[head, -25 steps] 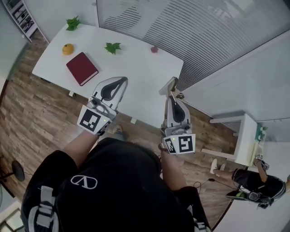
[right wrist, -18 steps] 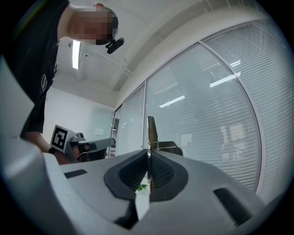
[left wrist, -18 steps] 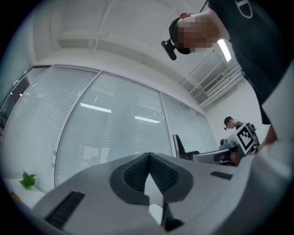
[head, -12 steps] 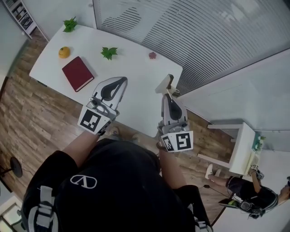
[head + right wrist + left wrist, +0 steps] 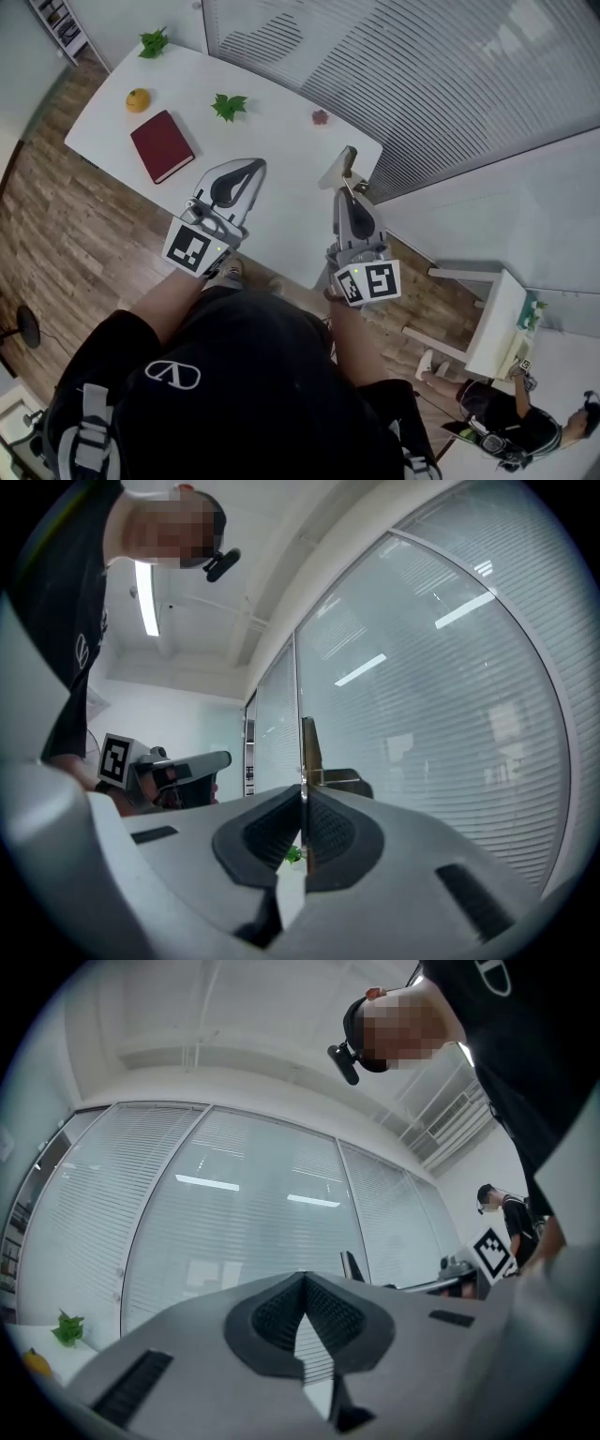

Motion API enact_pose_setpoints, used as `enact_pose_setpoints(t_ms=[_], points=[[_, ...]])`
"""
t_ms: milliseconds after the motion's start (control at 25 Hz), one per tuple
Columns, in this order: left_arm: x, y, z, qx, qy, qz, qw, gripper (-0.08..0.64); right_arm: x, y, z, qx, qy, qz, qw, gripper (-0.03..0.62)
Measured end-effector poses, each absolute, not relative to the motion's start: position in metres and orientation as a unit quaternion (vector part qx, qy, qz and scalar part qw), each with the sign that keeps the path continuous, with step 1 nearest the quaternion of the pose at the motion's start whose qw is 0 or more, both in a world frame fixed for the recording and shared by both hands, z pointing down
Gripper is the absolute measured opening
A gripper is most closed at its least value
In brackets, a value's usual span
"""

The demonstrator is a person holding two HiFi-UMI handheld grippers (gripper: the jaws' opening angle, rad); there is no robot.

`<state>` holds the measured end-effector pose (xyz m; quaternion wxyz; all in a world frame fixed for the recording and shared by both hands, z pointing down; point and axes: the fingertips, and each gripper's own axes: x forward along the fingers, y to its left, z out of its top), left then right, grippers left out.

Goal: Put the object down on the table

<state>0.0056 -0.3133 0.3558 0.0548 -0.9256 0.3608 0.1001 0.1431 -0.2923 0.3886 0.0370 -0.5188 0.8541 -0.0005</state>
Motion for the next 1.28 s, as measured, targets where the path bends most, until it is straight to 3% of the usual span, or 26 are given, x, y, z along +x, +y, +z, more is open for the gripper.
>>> enact_pose_setpoints(t_ms=[760,1280], points=[[0.002,-0.307,0.376,-0.919,0.384,0.073,0.042,0.005,0.144,-0.364,0.700,-0.380,0.730,-0.563,0.069,0.005],[-0.014,-0.302,0.397,-0.909,0.412,0.046,0.030,0.005,0.119,-0.371,0.790,-0.343,0.651,-0.677,-0.020,0.005]])
